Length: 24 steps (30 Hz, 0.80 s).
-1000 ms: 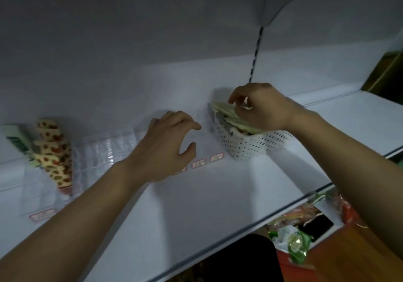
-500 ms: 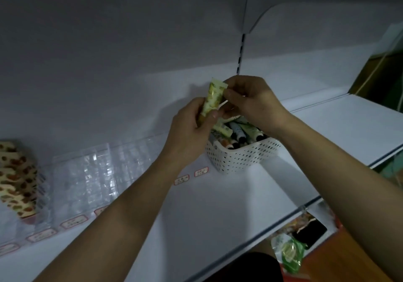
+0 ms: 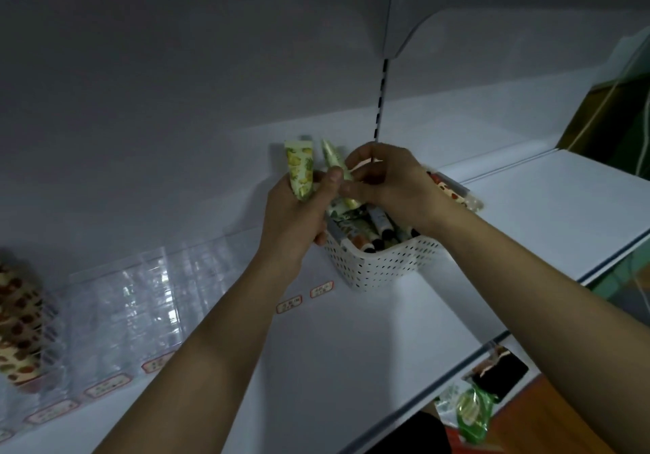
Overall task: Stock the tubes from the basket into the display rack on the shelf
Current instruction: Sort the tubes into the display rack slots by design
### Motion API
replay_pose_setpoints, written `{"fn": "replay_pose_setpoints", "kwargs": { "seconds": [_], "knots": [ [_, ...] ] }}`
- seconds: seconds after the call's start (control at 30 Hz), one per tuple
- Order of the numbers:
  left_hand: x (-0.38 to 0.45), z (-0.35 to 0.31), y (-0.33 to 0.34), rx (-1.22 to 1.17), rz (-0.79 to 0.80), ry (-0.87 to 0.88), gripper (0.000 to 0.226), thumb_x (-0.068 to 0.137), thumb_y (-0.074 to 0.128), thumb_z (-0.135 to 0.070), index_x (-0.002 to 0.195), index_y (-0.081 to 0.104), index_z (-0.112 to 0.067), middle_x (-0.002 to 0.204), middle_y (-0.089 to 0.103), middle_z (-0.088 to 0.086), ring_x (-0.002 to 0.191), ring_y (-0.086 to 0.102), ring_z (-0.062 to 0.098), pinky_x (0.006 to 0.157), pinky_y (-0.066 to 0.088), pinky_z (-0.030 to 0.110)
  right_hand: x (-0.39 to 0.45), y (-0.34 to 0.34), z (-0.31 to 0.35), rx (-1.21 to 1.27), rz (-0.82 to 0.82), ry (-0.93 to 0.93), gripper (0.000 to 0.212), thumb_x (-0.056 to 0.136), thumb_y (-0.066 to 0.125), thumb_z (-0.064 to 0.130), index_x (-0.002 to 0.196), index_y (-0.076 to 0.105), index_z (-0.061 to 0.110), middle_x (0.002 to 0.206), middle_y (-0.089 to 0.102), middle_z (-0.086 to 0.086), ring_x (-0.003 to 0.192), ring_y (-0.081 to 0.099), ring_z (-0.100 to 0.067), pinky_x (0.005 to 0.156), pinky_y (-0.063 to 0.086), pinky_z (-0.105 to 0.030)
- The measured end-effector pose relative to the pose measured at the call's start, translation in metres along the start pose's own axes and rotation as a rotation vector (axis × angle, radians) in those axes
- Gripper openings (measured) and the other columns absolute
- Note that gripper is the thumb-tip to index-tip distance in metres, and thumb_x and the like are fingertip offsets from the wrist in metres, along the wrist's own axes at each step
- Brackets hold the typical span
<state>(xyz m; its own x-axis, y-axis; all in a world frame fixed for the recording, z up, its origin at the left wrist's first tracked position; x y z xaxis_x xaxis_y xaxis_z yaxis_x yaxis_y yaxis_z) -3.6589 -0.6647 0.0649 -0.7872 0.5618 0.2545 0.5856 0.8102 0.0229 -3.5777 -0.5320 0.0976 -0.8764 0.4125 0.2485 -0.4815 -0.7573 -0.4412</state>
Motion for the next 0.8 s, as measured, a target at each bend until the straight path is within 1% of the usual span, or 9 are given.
{"fn": "replay_pose_setpoints", "kwargs": {
  "seconds": [0.1,0.17,0.23,0.3,0.37,0.43,0.53,0.67,0.8],
  "knots": [
    [-0.002,-0.002,-0.002,0.029,-0.040,0.028,0.022,0.093,0.068,-0.036,0.086,0.070,-0.015,0.058,0.064,-0.012,0.048,0.053,0.004,0.045,0.042,0.025,-0.006,0.011,0.012,0.034,0.191,-0.100,0.016,0.094,0.066,0.003,0.108,0.069,0.009,0.097,0.075,-0.010,0.084,0.073,-0.021,0.078,0.061,-0.032],
    [0.001,0.000,-0.008,0.015,-0.111,-0.003,0.026,0.094,0.069,-0.035,0.081,0.068,-0.012,0.054,0.059,-0.011,0.047,0.051,0.006,0.047,0.044,0.025,0.002,0.002,0.005,0.009,0.126,-0.080,0.017,0.098,0.059,0.003,0.109,0.071,0.010,0.104,0.074,-0.009,0.085,0.074,-0.022,0.077,0.062,-0.033],
    [0.003,0.004,-0.013,-0.059,-0.164,-0.072,0.026,0.092,0.070,-0.035,0.084,0.068,-0.010,0.057,0.060,-0.008,0.049,0.054,0.006,0.052,0.049,0.027,0.016,-0.011,-0.008,-0.306,-0.001,-0.058,0.018,0.098,0.061,0.010,0.112,0.069,0.017,0.110,0.070,0.001,0.086,0.073,-0.015,0.072,0.060,-0.025],
    [0.006,0.008,-0.016,-0.179,-0.172,-0.149,0.022,0.090,0.073,-0.036,0.085,0.069,-0.015,0.065,0.066,-0.008,0.062,0.063,0.008,0.067,0.060,0.035,0.025,-0.005,-0.024,-0.709,0.089,-0.022,0.028,0.094,0.066,0.016,0.120,0.064,0.026,0.117,0.066,0.004,0.098,0.067,-0.016,0.074,0.056,-0.021],
    [0.008,0.011,-0.016,-0.297,-0.158,-0.201,0.017,0.089,0.073,-0.034,0.088,0.069,-0.018,0.069,0.069,-0.009,0.073,0.067,0.012,0.078,0.060,0.040,0.029,0.011,-0.039,-0.977,0.214,-0.027,0.041,0.089,0.067,0.017,0.127,0.060,0.030,0.122,0.065,-0.001,0.108,0.061,-0.022,0.087,0.057,-0.035],
    [0.009,0.010,-0.016,-0.384,-0.141,-0.225,0.013,0.091,0.071,-0.029,0.094,0.067,-0.017,0.073,0.071,-0.008,0.075,0.071,0.017,0.078,0.061,0.038,0.033,0.021,-0.042,-1.104,0.188,-0.084,0.050,0.084,0.066,0.014,0.130,0.057,0.030,0.125,0.062,-0.004,0.115,0.055,-0.027,0.093,0.051,-0.046],
    [0.009,0.008,-0.015,-0.414,-0.095,-0.212,0.014,0.096,0.066,-0.023,0.103,0.062,-0.012,0.086,0.077,0.004,0.082,0.076,0.026,0.077,0.062,0.041,0.038,0.024,-0.039,-1.143,0.171,-0.116,0.055,0.085,0.062,0.010,0.136,0.053,0.029,0.138,0.053,-0.004,0.126,0.046,-0.030,0.101,0.042,-0.053],
    [0.010,0.007,-0.022,-0.357,-0.099,-0.186,0.011,0.097,0.065,-0.015,0.087,0.059,-0.013,0.069,0.066,0.002,0.062,0.065,0.021,0.069,0.058,0.040,0.040,0.014,-0.032,-1.140,0.150,-0.096,0.040,0.096,0.055,0.020,0.135,0.051,0.028,0.137,0.051,-0.002,0.127,0.042,-0.029,0.103,0.039,-0.053],
    [0.015,0.010,-0.033,-0.274,-0.125,-0.144,0.018,0.096,0.066,-0.013,0.080,0.057,-0.015,0.067,0.057,0.001,0.057,0.053,0.015,0.058,0.044,0.032,0.039,-0.001,-0.007,-0.780,0.065,-0.109,0.029,0.106,0.043,0.028,0.133,0.053,0.021,0.114,0.055,-0.001,0.101,0.058,-0.022,0.084,0.044,-0.030]
  ]
}}
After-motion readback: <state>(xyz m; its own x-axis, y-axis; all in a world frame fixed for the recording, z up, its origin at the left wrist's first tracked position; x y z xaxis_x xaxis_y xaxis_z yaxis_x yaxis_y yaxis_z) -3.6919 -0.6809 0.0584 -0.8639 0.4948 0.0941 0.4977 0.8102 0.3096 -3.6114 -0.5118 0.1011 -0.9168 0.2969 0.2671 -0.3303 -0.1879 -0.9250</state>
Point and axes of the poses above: each hand's wrist, its own x-axis towards the middle knuckle, its own y-axis out of the palm, z = x × y, the point moved 6 cm from there along x, towards the middle knuckle
